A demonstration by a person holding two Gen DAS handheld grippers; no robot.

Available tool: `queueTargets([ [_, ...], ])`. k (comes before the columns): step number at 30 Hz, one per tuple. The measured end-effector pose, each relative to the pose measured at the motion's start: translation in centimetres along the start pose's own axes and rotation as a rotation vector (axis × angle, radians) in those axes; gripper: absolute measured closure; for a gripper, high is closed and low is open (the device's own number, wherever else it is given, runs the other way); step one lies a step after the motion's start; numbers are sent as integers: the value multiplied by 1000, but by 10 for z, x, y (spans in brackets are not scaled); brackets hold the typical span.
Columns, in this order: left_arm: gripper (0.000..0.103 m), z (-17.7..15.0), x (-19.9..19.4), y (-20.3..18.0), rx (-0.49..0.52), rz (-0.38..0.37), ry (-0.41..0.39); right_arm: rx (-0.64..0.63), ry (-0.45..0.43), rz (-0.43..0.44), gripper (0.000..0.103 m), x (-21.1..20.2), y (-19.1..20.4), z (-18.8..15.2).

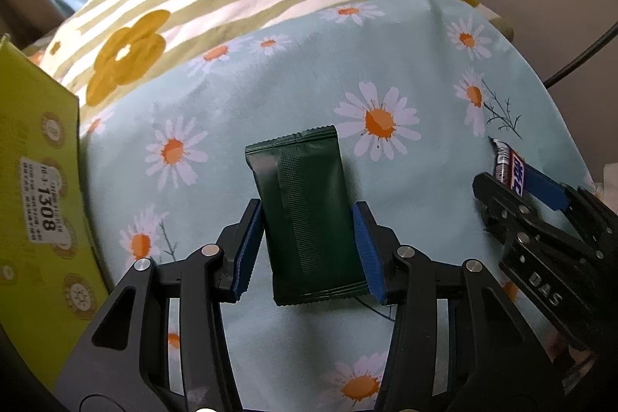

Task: Organize snacks
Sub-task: 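Grasp the dark green packet with the left tool while the right tool grasps the chocolate bar, then carry both snacks over the yellow box and open both tools to drop them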

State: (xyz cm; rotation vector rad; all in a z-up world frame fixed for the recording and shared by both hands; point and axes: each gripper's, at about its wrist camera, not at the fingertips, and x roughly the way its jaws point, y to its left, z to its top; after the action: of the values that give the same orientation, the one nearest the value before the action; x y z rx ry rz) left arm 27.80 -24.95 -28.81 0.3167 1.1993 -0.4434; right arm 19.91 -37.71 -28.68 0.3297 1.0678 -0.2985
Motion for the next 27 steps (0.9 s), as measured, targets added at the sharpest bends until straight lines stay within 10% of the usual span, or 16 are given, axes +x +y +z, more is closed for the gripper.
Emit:
queueTargets([
  [13, 60, -1, -36, 3, -32, 8, -76, -95, -57, 67, 76, -25, 12, 4],
  [27, 60, -20, -193, 54, -204, 78, -341, -300, -226, 315, 76, -142, 90, 40],
])
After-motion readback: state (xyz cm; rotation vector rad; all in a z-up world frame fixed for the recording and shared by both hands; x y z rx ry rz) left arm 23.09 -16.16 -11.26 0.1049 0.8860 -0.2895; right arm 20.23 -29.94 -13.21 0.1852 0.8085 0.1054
